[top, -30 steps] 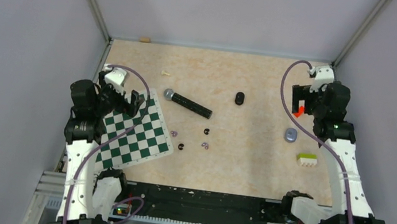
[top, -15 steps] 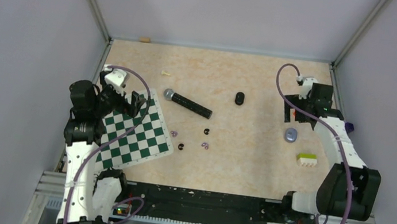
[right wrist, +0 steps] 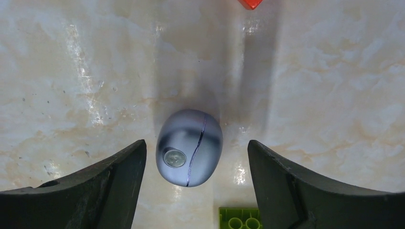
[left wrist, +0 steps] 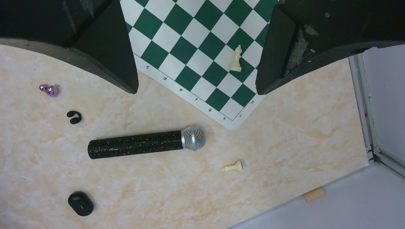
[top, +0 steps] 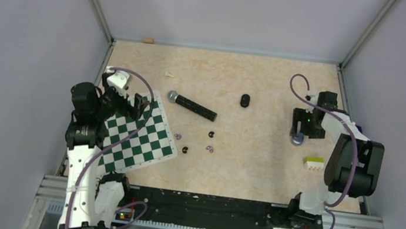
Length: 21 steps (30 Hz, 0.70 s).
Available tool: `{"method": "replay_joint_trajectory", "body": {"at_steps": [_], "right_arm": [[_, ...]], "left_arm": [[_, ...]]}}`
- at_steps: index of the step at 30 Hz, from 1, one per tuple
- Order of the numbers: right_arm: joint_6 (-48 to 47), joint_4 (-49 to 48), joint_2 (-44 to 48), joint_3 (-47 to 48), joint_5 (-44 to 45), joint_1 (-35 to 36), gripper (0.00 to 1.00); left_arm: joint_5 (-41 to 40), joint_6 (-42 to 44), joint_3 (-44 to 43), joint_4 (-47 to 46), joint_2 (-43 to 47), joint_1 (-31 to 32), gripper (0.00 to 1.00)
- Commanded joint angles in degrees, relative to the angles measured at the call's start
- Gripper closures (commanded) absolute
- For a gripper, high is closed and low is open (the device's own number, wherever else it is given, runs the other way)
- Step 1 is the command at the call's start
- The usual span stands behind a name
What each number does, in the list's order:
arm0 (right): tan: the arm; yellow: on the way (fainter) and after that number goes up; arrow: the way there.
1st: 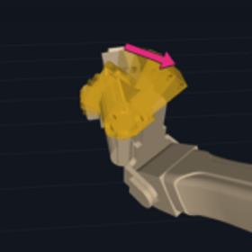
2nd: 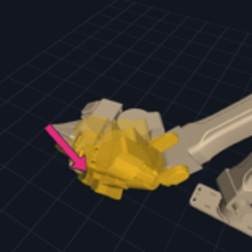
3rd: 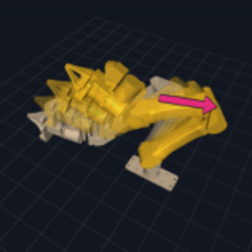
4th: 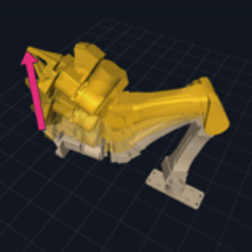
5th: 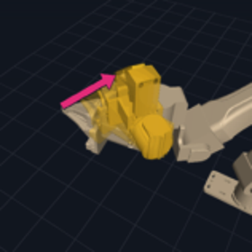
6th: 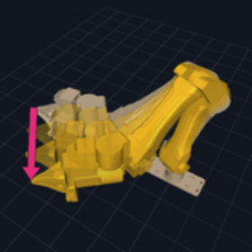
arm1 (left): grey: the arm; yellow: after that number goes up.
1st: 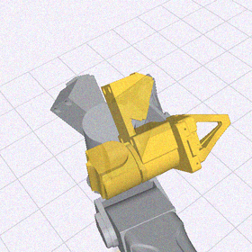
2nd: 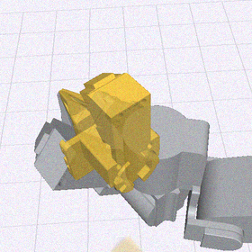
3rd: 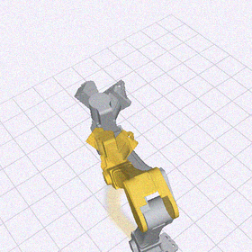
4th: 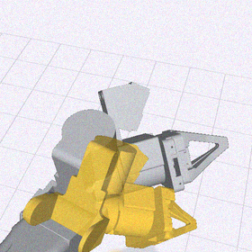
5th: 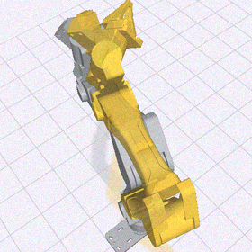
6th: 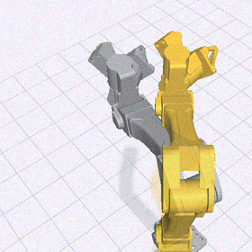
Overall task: Insert the wireless bluetooth earbuds into the charging case
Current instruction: Move the charging case to the center of the board.
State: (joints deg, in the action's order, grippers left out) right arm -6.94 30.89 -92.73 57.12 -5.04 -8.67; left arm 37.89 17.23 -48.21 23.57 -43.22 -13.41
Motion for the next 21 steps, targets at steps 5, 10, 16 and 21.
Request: {"method": "replay_joint_trajectory", "body": {"at_steps": [5,10,16,21], "right_arm": [[1.5,0.7,-1.8,2.0,-2.2,-0.5,0.27],[1.7,1.5,-4.8,2.5,-2.7,-0.5,0.33],[1.8,1.5,-5.1,2.8,-2.6,-0.3,0.46],[1.3,0.4,-1.1,2.5,0.3,3.4,0.65]], "left_arm": [[0.8,-0.2,0.5,-2.0,0.7,-0.3,0.01],[0.7,0.0,0.5,-2.1,0.4,-0.3,0.01],[0.7,0.0,0.5,-2.1,0.2,-0.3,0.01],[0.8,-0.2,0.4,-2.5,-0.1,-0.3,0.01]]}}
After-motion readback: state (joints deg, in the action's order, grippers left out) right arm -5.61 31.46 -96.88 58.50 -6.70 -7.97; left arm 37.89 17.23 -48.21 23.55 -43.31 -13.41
